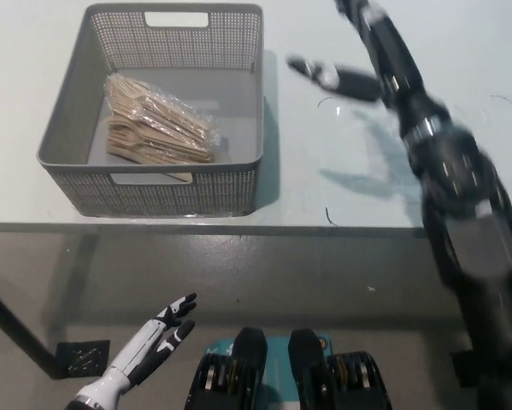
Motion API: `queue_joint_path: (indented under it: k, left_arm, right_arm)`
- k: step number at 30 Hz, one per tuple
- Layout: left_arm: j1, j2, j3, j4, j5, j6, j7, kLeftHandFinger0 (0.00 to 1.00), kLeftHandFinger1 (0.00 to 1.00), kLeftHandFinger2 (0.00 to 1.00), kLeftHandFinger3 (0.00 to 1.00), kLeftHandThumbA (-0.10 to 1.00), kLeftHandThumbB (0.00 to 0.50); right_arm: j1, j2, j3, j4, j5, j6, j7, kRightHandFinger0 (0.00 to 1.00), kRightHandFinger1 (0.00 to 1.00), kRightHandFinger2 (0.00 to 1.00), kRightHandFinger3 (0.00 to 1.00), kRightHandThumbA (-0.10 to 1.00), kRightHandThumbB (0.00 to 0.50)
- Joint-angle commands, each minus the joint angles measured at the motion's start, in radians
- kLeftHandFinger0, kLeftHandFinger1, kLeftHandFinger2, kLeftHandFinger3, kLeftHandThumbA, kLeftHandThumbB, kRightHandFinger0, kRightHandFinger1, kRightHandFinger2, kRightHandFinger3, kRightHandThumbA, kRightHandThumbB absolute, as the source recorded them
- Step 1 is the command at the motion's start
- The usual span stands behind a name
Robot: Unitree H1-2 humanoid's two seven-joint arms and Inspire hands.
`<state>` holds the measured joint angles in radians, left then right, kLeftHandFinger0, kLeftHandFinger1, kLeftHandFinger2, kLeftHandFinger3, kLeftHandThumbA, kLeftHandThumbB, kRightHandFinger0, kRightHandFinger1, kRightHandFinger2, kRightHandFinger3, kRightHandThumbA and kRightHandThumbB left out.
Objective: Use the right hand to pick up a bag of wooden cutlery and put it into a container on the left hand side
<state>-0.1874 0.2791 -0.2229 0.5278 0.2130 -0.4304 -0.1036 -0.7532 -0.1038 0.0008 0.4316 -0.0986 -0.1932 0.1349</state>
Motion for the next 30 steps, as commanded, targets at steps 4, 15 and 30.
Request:
queue_joint_path:
  k: [4, 15, 30]
  left_arm:
    - [-0.013, 0.016, 0.052, -0.021, -0.105, -0.04, -0.04, 1.0, 1.0, 1.0, 1.0, 1.0, 0.405]
    - [0.017, -0.012, 0.091, -0.034, -0.157, -0.04, -0.044, 1.0, 1.0, 1.0, 1.0, 1.0, 0.415]
    - [0.034, -0.021, 0.134, -0.01, -0.157, -0.04, -0.018, 1.0, 1.0, 1.0, 1.0, 1.0, 0.416]
  right_arm:
    - [0.416, 0.011, -0.095, -0.536, 0.278, -0.001, 0.006, 1.0, 1.0, 1.0, 1.0, 1.0, 0.319]
    - [0.665, 0.04, -0.061, -0.398, 0.333, -0.091, 0.073, 1.0, 1.0, 1.0, 1.0, 1.0, 0.146]
    - [0.696, 0.048, -0.042, -0.125, 0.333, -0.152, 0.115, 1.0, 1.0, 1.0, 1.0, 1.0, 0.179]
